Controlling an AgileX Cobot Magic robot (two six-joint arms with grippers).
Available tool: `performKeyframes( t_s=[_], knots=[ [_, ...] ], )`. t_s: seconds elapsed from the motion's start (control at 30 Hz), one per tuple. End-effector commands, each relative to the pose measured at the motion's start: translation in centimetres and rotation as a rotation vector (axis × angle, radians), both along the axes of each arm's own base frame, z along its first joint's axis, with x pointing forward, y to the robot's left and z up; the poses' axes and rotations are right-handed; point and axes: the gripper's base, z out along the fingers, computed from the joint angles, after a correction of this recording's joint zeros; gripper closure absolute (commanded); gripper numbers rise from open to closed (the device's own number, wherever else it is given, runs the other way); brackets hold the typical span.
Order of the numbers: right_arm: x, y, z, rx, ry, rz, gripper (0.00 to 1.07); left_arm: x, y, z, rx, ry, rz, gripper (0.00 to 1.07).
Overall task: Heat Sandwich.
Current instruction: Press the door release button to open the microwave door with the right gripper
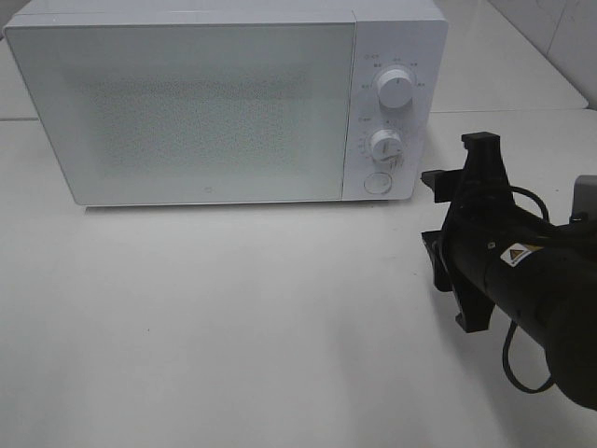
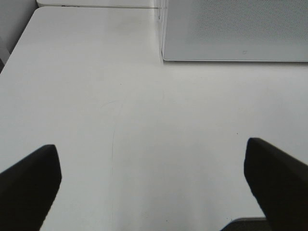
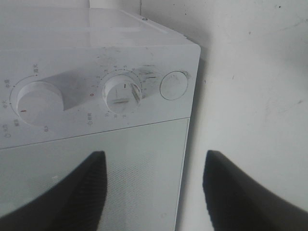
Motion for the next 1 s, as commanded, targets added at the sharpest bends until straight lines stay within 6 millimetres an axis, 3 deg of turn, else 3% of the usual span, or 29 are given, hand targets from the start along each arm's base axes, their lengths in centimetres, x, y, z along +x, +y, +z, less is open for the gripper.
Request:
performKeyframes(
  t_s=[0.03,0.07,0.17,0.2,0.23,0.3,0.67,1.0],
  knots=[
    [0.0,0.2,0.1,0.048,0.009,-0.007,0.57,-0.3,-0.1,0.0,-0.008,-0.028,-0.003,0.09],
    [0.0,0.2,0.1,0.055,0.01,-0.009,0.68,-0.3,-0.1,0.0,-0.008,-0.028,-0.003,0.09],
    [0.0,0.2,0.1,0.056,0.011,-0.013,0.86,-0.3,-0.1,0.0,-0.008,-0.028,-0.003,0.09],
    [0.0,0.2,0.1,0.056,0.011,-0.013,0.86,-0.3,-0.1,0.0,-0.008,-0.028,-0.003,0.09],
    [0.0,0.2,0.0,0.053,0.019,-0.013,0.98,-0.3,-0.1,0.0,-0.008,-0.028,-0.003,0.09],
    [0.0,0.2,-0.1,0.053,0.027,-0.01,1.07,-0.3,-0.1,0.0,-0.008,-0.028,-0.003,0.09],
    [0.0,0.1,-0.2,0.056,0.043,-0.019,1.07,-0.3,-0.1,0.0,-0.008,-0.028,-0.003,0.09],
    [0.4,0.5,-2.6,0.051,0.105,-0.051,1.07,-0.3,-0.1,0.0,-0.008,-0.028,-0.003,0.09]
  ],
)
